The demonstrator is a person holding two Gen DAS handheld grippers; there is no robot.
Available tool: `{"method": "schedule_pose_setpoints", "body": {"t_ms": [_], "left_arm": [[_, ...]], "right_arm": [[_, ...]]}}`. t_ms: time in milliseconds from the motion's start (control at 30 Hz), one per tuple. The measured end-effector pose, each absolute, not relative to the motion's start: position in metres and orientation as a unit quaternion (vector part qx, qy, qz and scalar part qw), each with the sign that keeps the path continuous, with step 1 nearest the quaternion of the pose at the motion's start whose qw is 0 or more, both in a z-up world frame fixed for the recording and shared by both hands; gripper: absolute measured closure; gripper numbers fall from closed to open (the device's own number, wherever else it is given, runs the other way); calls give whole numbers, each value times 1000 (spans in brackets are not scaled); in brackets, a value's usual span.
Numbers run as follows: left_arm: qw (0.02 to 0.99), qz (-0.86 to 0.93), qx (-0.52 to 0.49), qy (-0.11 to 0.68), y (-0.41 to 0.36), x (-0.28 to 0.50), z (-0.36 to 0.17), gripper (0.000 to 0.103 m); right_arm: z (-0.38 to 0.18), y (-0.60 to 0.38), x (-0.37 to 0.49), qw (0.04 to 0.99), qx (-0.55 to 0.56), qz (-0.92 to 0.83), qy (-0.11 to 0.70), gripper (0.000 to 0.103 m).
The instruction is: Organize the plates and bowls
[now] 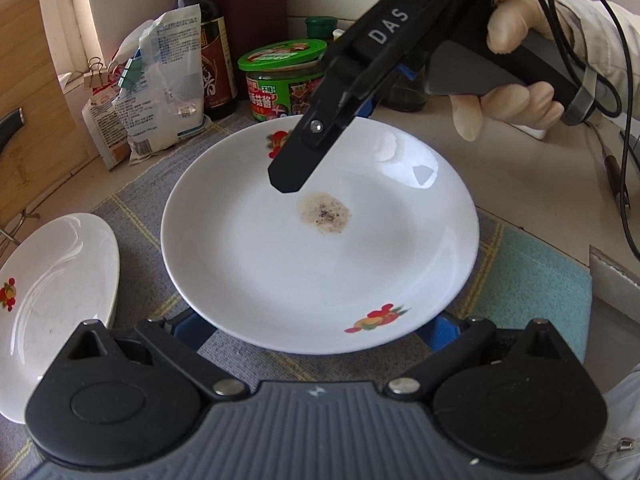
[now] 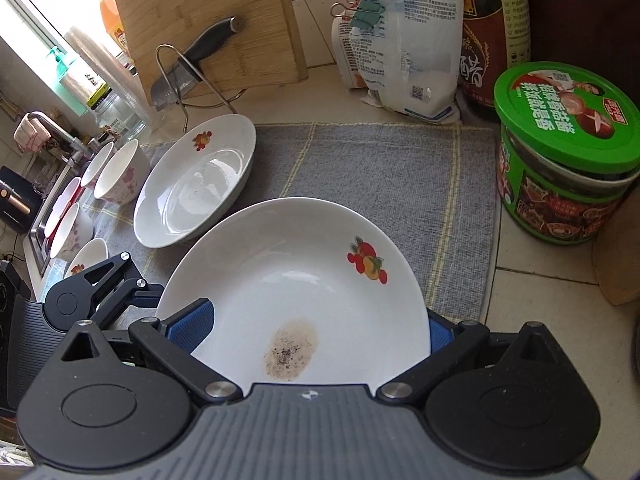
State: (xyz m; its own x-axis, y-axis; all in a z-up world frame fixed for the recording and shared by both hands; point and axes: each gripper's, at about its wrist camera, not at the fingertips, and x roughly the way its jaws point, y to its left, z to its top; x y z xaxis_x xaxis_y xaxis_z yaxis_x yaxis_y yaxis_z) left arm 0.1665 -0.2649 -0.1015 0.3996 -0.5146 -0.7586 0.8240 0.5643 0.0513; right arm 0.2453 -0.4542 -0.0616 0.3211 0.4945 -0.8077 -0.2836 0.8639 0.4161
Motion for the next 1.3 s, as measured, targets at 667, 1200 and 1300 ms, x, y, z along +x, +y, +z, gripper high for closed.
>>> {"method": "schedule_pose_setpoints", "body": {"t_ms": [667,1200,1300], "left_arm": [[801,-420,213,369,-277,182,-109,1],[801,-417,210,374,-278,185,-112,1],[801,-419,209,373,-277,184,-113,1]], "right_arm": [[-73,-466,252,810,85,213,540,0],[-78,-462,254,814,72,206,538,0],[-78,-460,254,817,64,203,536,0]]}}
